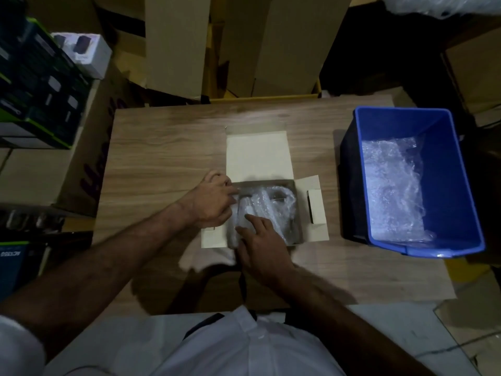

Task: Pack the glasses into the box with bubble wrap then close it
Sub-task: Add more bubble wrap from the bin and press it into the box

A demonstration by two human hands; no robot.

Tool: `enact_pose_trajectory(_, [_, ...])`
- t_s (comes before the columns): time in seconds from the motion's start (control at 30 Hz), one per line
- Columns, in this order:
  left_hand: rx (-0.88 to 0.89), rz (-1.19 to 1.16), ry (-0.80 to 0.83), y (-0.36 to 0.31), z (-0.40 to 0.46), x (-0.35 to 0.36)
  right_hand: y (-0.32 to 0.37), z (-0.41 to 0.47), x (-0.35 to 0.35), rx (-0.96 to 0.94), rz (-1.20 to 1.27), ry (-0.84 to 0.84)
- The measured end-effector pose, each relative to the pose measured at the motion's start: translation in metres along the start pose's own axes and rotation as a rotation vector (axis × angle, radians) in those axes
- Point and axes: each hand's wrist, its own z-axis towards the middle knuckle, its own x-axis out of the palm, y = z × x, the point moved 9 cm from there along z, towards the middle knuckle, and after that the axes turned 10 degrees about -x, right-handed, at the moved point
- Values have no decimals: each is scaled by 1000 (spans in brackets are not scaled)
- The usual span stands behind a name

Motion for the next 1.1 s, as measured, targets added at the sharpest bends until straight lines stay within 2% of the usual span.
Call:
enact_pose_trajectory(0.17, [-214,-170,-178,-4,-19,-22,-13,-3,-40,22,39,-179])
enact_pose_trajectory(0.3, [-366,-353,-217,-32,-20,-27,-35,-10,-70,19,25,-263])
enact_pose_trajectory(0.47, [-367,-415,-240,-84,-1,-41,-81,-33,-120,130,-45,-301])
enact_pose_trajectory(0.67, [-345,-422,-363,-136,40,-74,-130,-76,-173,188,-173,-318])
enact_pose_trajectory(0.83, [-282,-480,-451,-187,87,-110,-205,-121,-209,314,-155,-441])
enact_pose_trajectory(0.9, [-252,-472,-445,-208,108,-118,-243,-136,-211,407,-125,-317])
enact_pose_trajectory(0.97, [-242,-425,-400,-225,130,-118,-275,-143,-198,450,-133,-46])
enact_pose_trajectory(1.03, [-250,-361,-325,-236,151,-109,-293,-144,-183,423,-190,188])
enact_pose_trajectory(1.1, [-275,-324,-231,-241,167,-96,-303,-137,-172,366,-208,309])
